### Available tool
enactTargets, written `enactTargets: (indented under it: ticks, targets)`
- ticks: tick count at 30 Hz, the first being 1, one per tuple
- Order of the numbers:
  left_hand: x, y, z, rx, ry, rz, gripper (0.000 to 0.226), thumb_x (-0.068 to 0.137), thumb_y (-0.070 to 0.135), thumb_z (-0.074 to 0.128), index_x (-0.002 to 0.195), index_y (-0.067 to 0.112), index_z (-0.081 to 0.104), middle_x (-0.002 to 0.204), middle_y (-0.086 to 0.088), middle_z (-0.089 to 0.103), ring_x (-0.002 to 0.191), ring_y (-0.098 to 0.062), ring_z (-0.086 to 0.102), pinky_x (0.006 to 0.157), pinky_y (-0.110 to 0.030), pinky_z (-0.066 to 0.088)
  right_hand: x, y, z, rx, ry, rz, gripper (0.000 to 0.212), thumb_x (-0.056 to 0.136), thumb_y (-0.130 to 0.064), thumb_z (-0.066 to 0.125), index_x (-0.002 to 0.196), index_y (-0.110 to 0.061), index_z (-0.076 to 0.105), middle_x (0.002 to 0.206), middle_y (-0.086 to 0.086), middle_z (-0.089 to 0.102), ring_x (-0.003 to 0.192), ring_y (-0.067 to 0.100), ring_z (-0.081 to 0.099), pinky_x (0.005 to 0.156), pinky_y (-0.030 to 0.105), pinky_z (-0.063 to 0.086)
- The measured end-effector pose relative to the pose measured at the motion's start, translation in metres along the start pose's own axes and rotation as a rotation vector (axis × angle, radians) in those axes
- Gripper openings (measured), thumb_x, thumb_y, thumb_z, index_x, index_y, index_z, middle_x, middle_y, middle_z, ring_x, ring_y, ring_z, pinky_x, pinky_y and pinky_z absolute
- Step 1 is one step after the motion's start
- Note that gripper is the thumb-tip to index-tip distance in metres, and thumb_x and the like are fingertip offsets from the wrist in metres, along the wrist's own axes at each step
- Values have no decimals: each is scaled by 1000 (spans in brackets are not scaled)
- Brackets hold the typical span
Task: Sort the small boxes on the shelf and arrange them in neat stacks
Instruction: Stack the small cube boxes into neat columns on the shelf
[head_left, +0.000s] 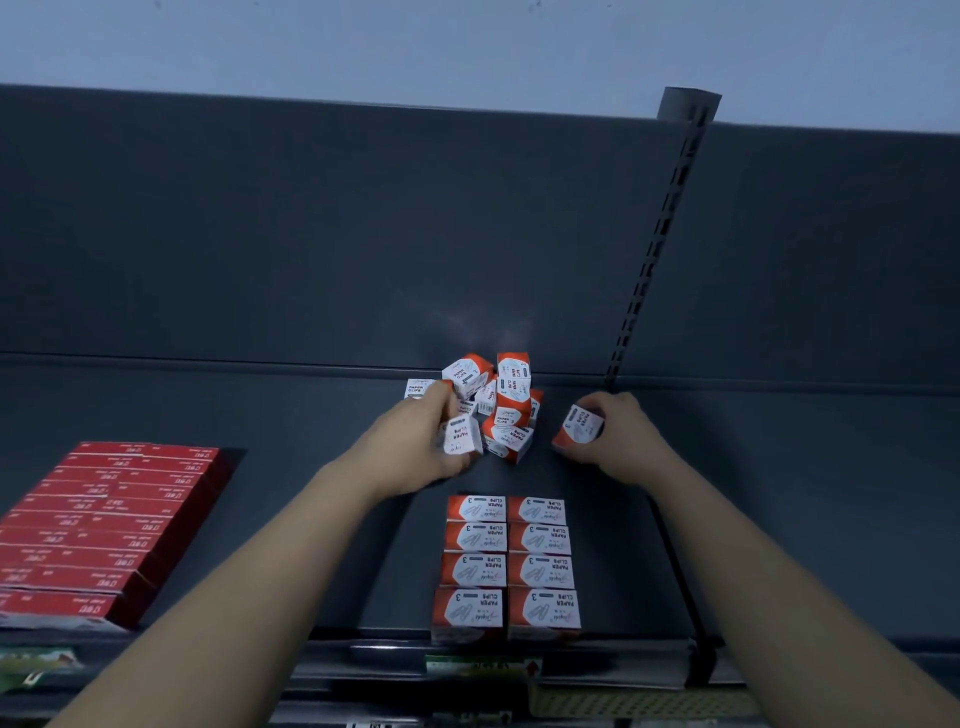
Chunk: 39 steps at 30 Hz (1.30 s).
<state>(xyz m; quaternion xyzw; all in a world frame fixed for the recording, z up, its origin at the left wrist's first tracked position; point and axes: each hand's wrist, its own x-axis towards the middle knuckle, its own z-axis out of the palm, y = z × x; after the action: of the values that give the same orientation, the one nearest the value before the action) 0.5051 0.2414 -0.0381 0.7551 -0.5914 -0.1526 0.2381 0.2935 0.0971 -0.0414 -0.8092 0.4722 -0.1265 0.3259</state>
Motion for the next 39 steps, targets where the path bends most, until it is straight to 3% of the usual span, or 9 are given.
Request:
enactTargets:
  ticks: [2, 5, 8, 11, 15, 17, 19, 30, 39]
  targets:
    - [-5, 4, -4, -156, 32, -29, 46, 73, 38, 76, 97, 31, 38, 85, 12, 61, 76, -11, 59, 60, -27, 46, -5, 6, -2, 108, -17, 9, 50, 70, -17, 82, 111, -28, 56, 118, -1, 43, 86, 5, 55, 56, 10, 42]
    - [-10, 13, -7, -233, 35, -50, 48, 73, 37, 78, 111, 39, 48, 84, 19, 62, 75, -4, 61, 65, -22, 48, -12, 10, -5, 250, -83, 2, 53, 70, -8, 81, 114, -27, 59, 108, -5, 63, 99, 11, 62, 70, 14, 49]
    - [-10, 16, -4, -333, 57, -97, 32, 66, 43, 82, 91, 31, 67, 78, 16, 69, 68, 2, 63, 58, -16, 47, -20, 6, -10, 301, -105, 8, 62, 74, -8, 78, 126, -27, 52, 103, -4, 64, 97, 15, 63, 77, 24, 54]
    - [-11, 20, 2, -386, 114, -168, 30, 61, 43, 85, 76, 25, 67, 70, 15, 67, 57, 6, 59, 49, -9, 39, -24, 3, -11, 352, -128, 60, 73, 77, -4, 74, 136, -29, 39, 106, 2, 64, 91, 20, 66, 74, 29, 57]
    - [-12, 23, 13, -381, 129, -249, 33, 67, 45, 81, 70, 17, 63, 69, 10, 68, 61, 0, 64, 49, -15, 44, -28, 2, -11, 306, -125, 41, 56, 75, -8, 77, 124, -16, 53, 108, 0, 67, 95, 14, 65, 82, 27, 53]
    - [-14, 23, 20, -408, 83, -253, 37, 73, 45, 77, 77, 10, 65, 71, 5, 71, 63, -6, 67, 51, -20, 48, -31, 0, -10, 292, -124, 7, 41, 75, -7, 77, 111, -19, 62, 105, -1, 68, 95, 10, 63, 86, 26, 52]
    - [-18, 23, 25, -461, 38, -258, 35, 76, 43, 74, 80, 8, 67, 72, 5, 72, 63, -5, 68, 53, -20, 51, -35, -2, -10, 292, -137, -17, 33, 76, -7, 76, 102, -23, 64, 101, -3, 68, 94, 8, 64, 79, 22, 53]
    - [-24, 16, 31, -499, 4, -251, 21, 78, 33, 76, 84, 13, 72, 81, 0, 73, 73, -12, 69, 66, -27, 56, -41, -11, 3, 193, -201, -95, 33, 78, -15, 75, 110, -23, 67, 101, -9, 68, 93, 4, 64, 78, 23, 53]
    - [-28, 12, 28, -486, -55, -219, 13, 88, 28, 65, 90, 17, 72, 89, 4, 72, 81, -8, 66, 64, -16, 48, -48, -18, 8, 166, -278, -97, 19, 88, -26, 65, 106, -24, 70, 101, -11, 69, 94, 5, 64, 78, 23, 50]
